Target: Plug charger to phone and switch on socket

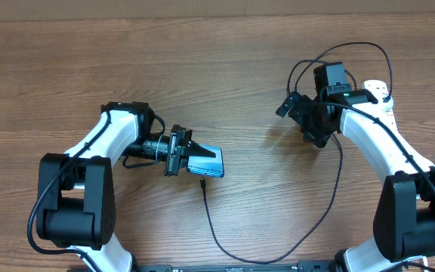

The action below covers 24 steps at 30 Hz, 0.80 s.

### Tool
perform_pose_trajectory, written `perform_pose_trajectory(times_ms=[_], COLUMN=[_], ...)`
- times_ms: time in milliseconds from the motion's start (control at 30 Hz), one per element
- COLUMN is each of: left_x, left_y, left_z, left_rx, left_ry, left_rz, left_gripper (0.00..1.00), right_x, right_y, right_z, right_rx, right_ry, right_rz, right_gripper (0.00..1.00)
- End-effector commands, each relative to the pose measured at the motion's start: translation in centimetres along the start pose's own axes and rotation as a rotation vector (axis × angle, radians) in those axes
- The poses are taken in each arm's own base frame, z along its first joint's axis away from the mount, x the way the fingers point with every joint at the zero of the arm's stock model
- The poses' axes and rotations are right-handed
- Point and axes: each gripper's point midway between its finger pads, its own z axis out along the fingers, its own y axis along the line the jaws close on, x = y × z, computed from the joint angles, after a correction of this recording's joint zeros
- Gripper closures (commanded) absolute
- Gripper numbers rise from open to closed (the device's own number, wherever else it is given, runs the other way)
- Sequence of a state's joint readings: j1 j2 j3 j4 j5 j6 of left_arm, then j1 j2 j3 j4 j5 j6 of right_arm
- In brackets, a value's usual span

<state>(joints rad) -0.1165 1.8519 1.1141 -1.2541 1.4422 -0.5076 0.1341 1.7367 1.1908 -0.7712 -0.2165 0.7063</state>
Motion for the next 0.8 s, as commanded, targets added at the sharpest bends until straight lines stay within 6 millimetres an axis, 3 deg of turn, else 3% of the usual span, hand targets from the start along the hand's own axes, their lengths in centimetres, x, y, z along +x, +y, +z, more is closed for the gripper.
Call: perform_pose_trajectory(times_ms=[0, 433, 767], left_x=[1.2, 1.1, 2.8], left_y=[-1.2, -1.2, 0.1], left_z=[0.0, -0.1, 2.2], left_rx=[0.061, 0.06, -0.013], left_ry=[0.039, 0.031, 0.088], left_rz=[-0.007, -0.021, -0.1], left_gripper=[0.96, 0.96, 0.96], right_x=[-0.4, -0.4, -0.4], right_y=[0.0, 0.0, 0.0], right_z=[-0.1, -0.1, -0.1], right_rx=[0.005, 0.005, 0.005], right_ry=[-0.017, -0.017, -0.017], right_rz=[-0.006, -0.006, -0.006], right_gripper=[0.0, 0.0, 0.0])
